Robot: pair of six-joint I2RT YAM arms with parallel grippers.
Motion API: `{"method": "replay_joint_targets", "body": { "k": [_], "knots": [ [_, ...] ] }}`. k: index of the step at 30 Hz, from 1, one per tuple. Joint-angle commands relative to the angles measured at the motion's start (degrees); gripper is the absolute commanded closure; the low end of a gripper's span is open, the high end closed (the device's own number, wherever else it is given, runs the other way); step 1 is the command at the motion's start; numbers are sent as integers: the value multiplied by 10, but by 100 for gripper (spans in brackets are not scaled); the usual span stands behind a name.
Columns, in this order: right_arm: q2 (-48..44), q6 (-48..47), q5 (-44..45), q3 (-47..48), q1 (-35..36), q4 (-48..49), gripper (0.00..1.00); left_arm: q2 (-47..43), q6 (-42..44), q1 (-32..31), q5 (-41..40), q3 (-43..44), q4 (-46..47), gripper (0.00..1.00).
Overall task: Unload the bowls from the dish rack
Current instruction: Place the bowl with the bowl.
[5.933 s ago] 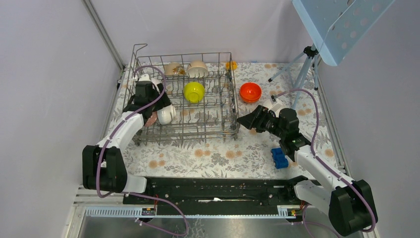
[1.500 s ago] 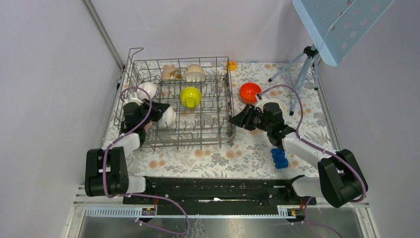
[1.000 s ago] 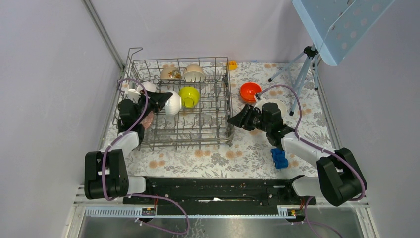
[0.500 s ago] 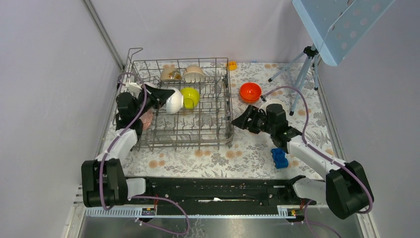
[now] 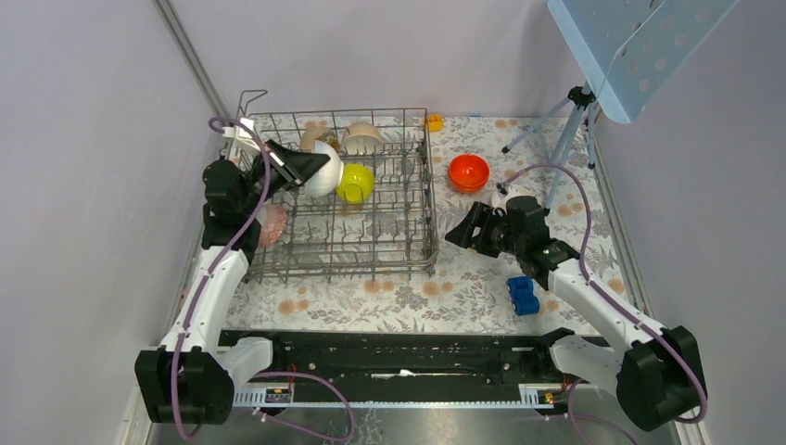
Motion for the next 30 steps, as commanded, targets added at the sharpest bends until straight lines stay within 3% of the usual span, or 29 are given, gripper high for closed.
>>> {"method": "replay_joint_targets", "body": {
  "k": [1, 5, 15, 19, 25, 30],
  "knots": [
    [-53, -36, -28, 57, -2, -61, 26, -43, 126, -57, -37, 61, -101, 100],
    [-95, -51, -39, 96, -2, -119, 26, -71, 259, -168, -109, 97, -200, 100],
    [-166, -33, -41, 142, -2, -206, 25, -155, 452, -388, -233, 88, -354, 100],
    [-151, -59, -65, 192, -2, -262, 26, -175, 525, -468, -298, 87, -406, 100],
    [-95, -112, -73, 294, 12, -340, 27, -182, 636, -580, -337, 75, -413, 100],
    [-26, -140, -5, 377, 97, -391, 28, -154, 746, -710, -441, 70, -438, 100]
  ]
}}
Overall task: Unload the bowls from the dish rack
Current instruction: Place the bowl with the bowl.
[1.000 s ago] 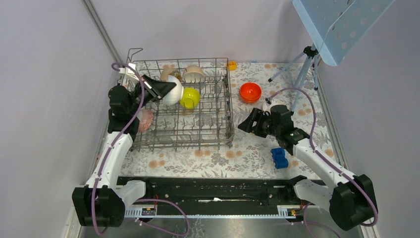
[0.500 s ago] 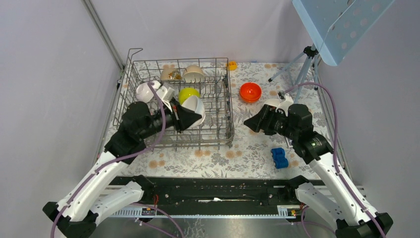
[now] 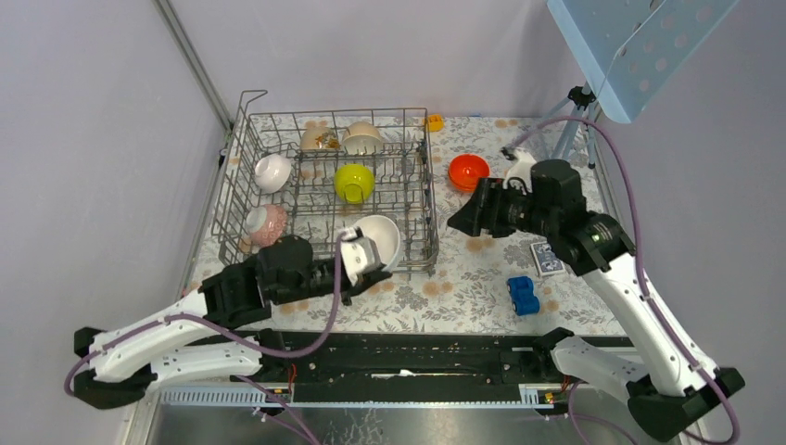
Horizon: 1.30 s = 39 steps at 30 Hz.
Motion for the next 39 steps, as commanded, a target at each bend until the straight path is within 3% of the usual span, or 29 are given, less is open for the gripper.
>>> {"method": "replay_joint_targets", "body": {
  "k": [1, 7, 20, 39],
  "knots": [
    [56, -46, 59, 79, 84, -71, 28, 24, 142, -95, -122, 7, 6, 100],
    [98, -63, 113, 146, 153, -99, 30, 47, 211, -163, -171, 10, -43, 100],
    [196, -77, 228, 238, 332, -163, 35, 86, 244, -167, -94, 49, -107, 100],
    [221, -69, 270, 185, 364, -148, 46, 73, 222, -167, -63, 48, -85, 100]
  ]
}}
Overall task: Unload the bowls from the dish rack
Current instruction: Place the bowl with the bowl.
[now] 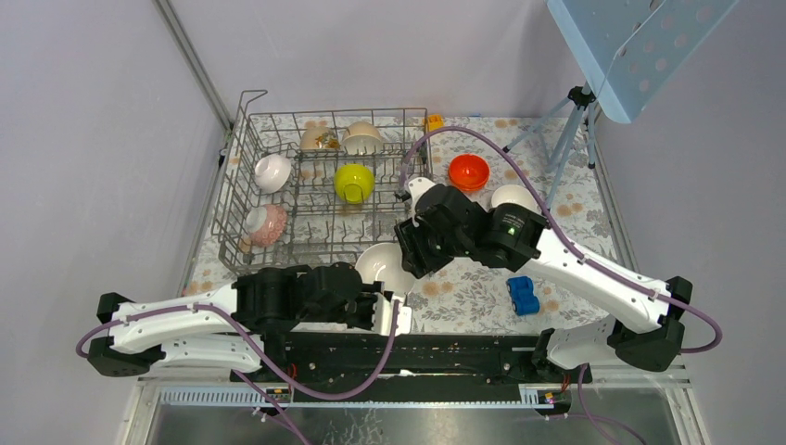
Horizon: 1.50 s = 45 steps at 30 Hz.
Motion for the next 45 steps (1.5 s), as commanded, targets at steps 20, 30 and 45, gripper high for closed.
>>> {"method": "replay_joint_targets", "body": {
  "k": [20, 30, 45],
  "knots": [
    [2, 12, 32, -40, 6, 27, 90, -25, -13, -2, 5, 16, 78, 100],
    [-69, 39, 93, -92, 6, 73, 100, -75, -48, -2, -71, -24, 146, 45],
    [-143, 67, 158, -129, 6, 97, 100, -116, -66, -2, -105, -69, 202, 1]
  ]
}}
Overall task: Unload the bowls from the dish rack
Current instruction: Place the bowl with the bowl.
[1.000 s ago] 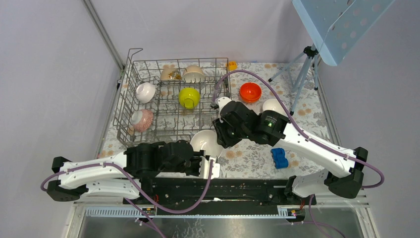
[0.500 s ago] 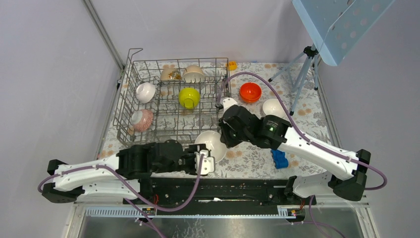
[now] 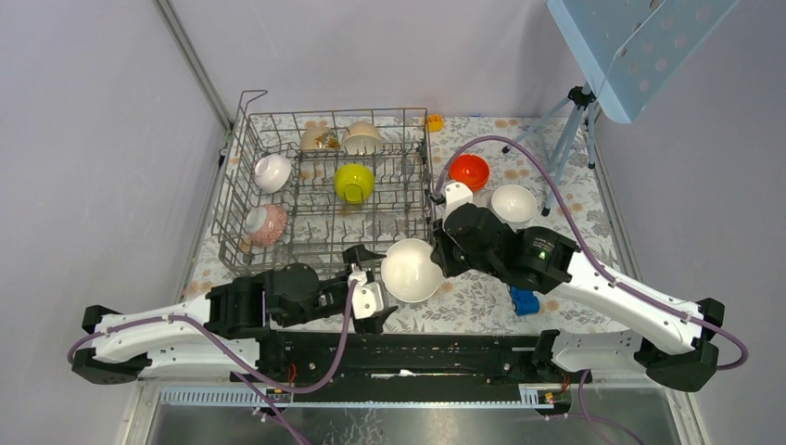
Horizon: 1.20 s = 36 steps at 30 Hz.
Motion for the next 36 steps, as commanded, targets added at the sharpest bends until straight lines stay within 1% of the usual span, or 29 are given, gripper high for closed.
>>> {"method": "replay_joint_targets", "body": {
  "k": [1, 7, 12, 16, 21, 23, 28, 31, 33, 36],
  "knots": [
    [-32, 20, 49, 6, 3, 36, 100, -5, -16, -1, -24, -1, 40, 1],
    [-55, 24, 86, 6, 2, 25, 100, -26, -32, -2, -47, 0, 47, 1],
    [-73, 26, 141, 16, 3, 1, 100, -59, -39, -1, -19, -6, 58, 1],
    [-89, 31, 197, 15, 2, -14, 100, -79, -54, -1, -49, -26, 84, 1],
    [-90, 46, 281, -5, -10, -25, 100, -85, -103, -1, -128, -34, 103, 1],
    [-89, 47, 281, -20, -44, -13, 100, -84, -129, -1, -155, -36, 110, 1],
    [-102, 50, 191, -90, -208, 66, 100, -90, -213, -1, -215, -52, 142, 1],
    [-106, 76, 149, -136, -300, 105, 100, -109, -291, -1, -284, -67, 162, 1],
    [-110, 103, 138, -176, -340, 136, 100, -126, -342, -1, -325, -83, 163, 1],
    [-105, 142, 143, -214, -362, 167, 100, -154, -408, -1, -336, -108, 156, 1]
  ]
}}
